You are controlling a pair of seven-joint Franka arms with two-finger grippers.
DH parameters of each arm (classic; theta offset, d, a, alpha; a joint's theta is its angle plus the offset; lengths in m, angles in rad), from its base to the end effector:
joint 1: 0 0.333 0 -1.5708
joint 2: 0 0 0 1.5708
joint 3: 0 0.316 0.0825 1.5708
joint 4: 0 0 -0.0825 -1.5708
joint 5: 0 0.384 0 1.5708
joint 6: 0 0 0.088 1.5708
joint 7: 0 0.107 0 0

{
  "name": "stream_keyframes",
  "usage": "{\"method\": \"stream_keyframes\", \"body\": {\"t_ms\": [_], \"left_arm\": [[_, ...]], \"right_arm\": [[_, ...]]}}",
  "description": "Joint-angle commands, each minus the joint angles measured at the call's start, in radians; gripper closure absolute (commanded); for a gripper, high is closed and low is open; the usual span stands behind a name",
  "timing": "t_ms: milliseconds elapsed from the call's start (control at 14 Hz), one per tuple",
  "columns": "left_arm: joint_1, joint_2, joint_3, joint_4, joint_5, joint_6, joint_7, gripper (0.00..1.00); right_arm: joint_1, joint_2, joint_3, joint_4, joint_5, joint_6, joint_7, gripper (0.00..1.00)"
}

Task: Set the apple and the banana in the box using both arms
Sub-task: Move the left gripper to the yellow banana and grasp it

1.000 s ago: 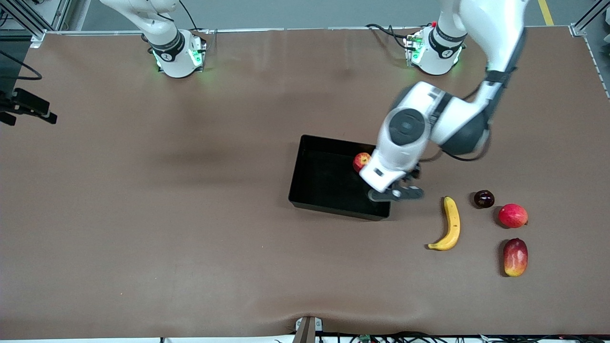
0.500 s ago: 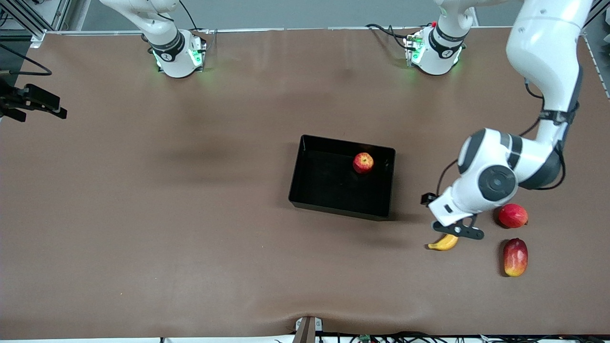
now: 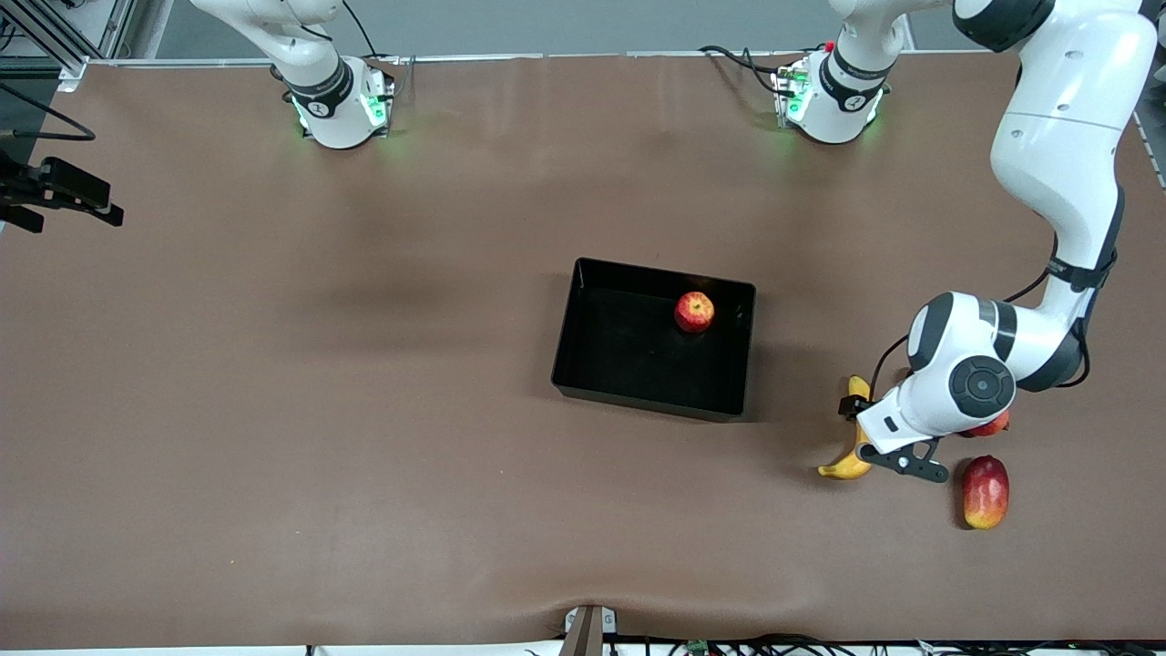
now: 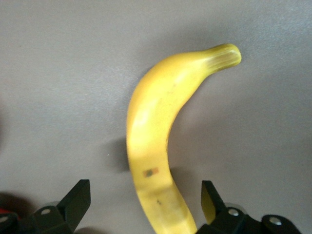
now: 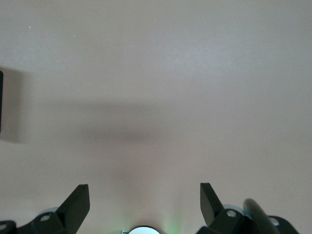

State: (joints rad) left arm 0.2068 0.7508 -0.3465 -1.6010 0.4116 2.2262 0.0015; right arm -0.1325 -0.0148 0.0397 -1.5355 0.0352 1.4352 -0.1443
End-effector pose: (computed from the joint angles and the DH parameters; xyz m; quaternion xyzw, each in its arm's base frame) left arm 0.6849 -0.0535 0.2022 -0.9853 0.1627 0.0298 0.0415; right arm 0.5338 -0.0453 0.6378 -0.9986 -0.0273 0.0404 0.0222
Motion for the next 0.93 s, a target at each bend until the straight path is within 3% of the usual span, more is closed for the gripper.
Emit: {"method": "stream_keyframes", "body": {"t_ms": [0, 71, 214, 429, 643, 857], "left_arm": [[0.005, 0.012, -0.011, -0.004, 0.023, 0.023, -0.014, 0.03], [0.005, 0.013, -0.011, -0.005, 0.023, 0.033, -0.014, 0.14], [0.005, 0.019, -0.006, -0.004, 0.021, 0.035, -0.014, 0.57], [0.005, 0.016, -0.002, -0.002, 0.022, 0.035, -0.015, 1.0], [0.008, -0.01, -0.005, 0.001, 0.016, 0.029, -0.011, 1.0], [-0.003, -0.082, -0.051, 0.001, 0.009, -0.034, -0.069, 1.0]], "right_arm": [[0.004, -0.004, 0.002, 0.012, -0.024, -0.009, -0.008, 0.0], [0.005, -0.004, 0.002, 0.02, -0.027, -0.01, -0.008, 0.0], [0.002, -0.004, 0.0, 0.023, -0.034, -0.01, -0.008, 0.0], [0.004, -0.004, 0.002, 0.028, -0.032, -0.012, -0.006, 0.0], [-0.001, -0.002, 0.0, 0.028, -0.026, -0.012, -0.005, 0.0], [0.005, -0.005, 0.002, 0.029, -0.021, -0.016, -0.005, 0.0]]}}
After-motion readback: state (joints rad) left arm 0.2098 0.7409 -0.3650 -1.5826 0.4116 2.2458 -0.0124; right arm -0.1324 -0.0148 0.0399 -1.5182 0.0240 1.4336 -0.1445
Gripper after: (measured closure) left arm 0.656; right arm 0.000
